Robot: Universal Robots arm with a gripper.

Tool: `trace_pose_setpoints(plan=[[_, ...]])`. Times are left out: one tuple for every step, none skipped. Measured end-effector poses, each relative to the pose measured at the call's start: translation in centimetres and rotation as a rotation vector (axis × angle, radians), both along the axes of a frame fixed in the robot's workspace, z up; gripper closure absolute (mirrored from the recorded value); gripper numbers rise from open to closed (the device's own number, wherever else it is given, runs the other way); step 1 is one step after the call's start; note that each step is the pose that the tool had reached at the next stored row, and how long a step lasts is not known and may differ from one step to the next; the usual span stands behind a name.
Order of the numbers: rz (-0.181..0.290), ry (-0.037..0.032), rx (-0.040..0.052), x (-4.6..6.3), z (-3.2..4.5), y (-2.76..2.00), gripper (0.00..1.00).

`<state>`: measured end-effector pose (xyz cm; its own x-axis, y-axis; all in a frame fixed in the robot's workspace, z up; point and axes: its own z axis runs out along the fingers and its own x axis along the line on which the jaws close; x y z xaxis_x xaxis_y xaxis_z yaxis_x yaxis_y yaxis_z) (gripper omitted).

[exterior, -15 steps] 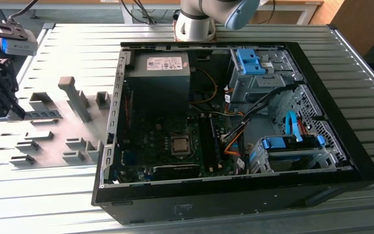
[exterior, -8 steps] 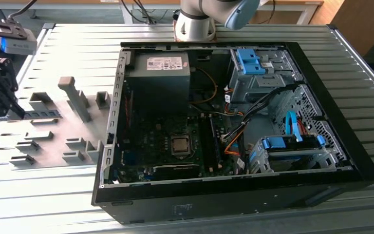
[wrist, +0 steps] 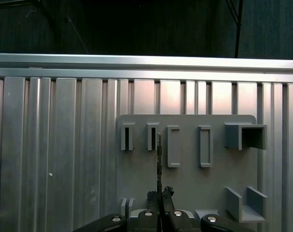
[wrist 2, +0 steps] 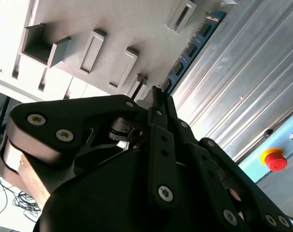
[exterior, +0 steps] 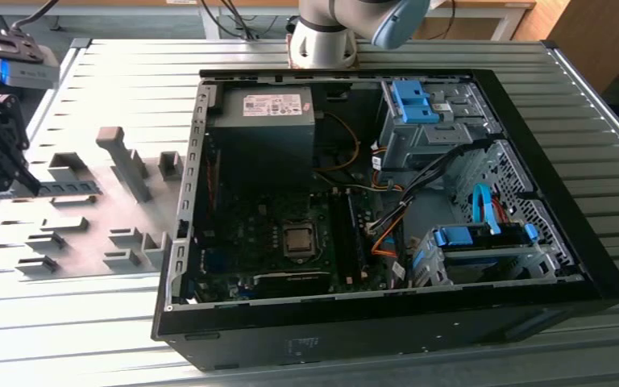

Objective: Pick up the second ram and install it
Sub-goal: 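Pick up the second ram and move it above second insertion slot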

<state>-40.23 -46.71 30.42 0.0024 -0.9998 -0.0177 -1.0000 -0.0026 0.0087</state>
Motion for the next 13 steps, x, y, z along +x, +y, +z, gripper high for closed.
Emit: trace_pose_setpoints(plan=[[0.0, 0.0, 0.0, 0.0, 0.02, 0.0, 0.86], [0.0, 0.0, 0.0, 0.0, 0.05, 0.0, 0.86], [0.0, 0.0, 0.0, 0.0, 0.08, 0.0, 0.86], [0.0, 0.0, 0.0, 0.0, 0.11, 0.0, 0.86], [0.0, 0.0001, 0.0, 0.0, 0.14, 0.0, 0.86], [0.0, 0.0001, -0.0001, 0.0, 0.18, 0.0, 0.86], [0.0, 0.0001, -0.0001, 0.0, 0.21, 0.0, 0.86], [0.0, 0.0, 0.0, 0.0, 0.23, 0.0, 0.86], [0.0, 0.0, 0.0, 0.0, 0.27, 0.0, 0.86], [0.0, 0.0001, -0.0001, 0.0, 0.31, 0.0, 0.86], [0.0, 0.0001, 0.0, 0.0, 0.34, 0.0, 0.86], [0.0, 0.0, 0.0, 0.0, 0.36, 0.0, 0.86], [0.0, 0.0, 0.0, 0.0, 0.38, 0.0, 0.86]])
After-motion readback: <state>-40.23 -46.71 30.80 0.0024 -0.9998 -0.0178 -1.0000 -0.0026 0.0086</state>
